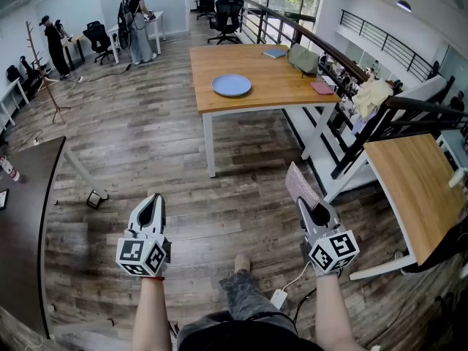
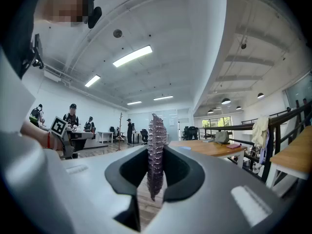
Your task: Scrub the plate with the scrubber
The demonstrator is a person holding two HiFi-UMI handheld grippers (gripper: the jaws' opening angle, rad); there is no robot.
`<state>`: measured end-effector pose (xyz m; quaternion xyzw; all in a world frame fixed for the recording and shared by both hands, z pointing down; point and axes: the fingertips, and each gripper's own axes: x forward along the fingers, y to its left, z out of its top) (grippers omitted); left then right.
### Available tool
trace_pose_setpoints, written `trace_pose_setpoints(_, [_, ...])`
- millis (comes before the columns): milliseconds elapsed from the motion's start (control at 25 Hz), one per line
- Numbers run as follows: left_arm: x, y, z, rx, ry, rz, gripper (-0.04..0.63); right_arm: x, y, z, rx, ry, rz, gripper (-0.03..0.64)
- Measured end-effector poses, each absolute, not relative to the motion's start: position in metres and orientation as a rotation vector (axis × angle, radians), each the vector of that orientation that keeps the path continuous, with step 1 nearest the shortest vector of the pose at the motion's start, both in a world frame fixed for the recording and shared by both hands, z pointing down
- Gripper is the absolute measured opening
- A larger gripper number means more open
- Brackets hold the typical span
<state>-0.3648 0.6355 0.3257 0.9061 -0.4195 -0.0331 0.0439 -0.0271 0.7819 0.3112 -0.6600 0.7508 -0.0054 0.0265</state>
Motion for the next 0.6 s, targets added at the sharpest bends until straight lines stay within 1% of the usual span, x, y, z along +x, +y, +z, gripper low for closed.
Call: trace_pose_setpoints(600, [-0.276, 0.502, 0.321, 2.766, -1.289, -0.05, -0.003, 0.039, 0.624, 0.313, -1.966, 2.377, -0.055, 0.078])
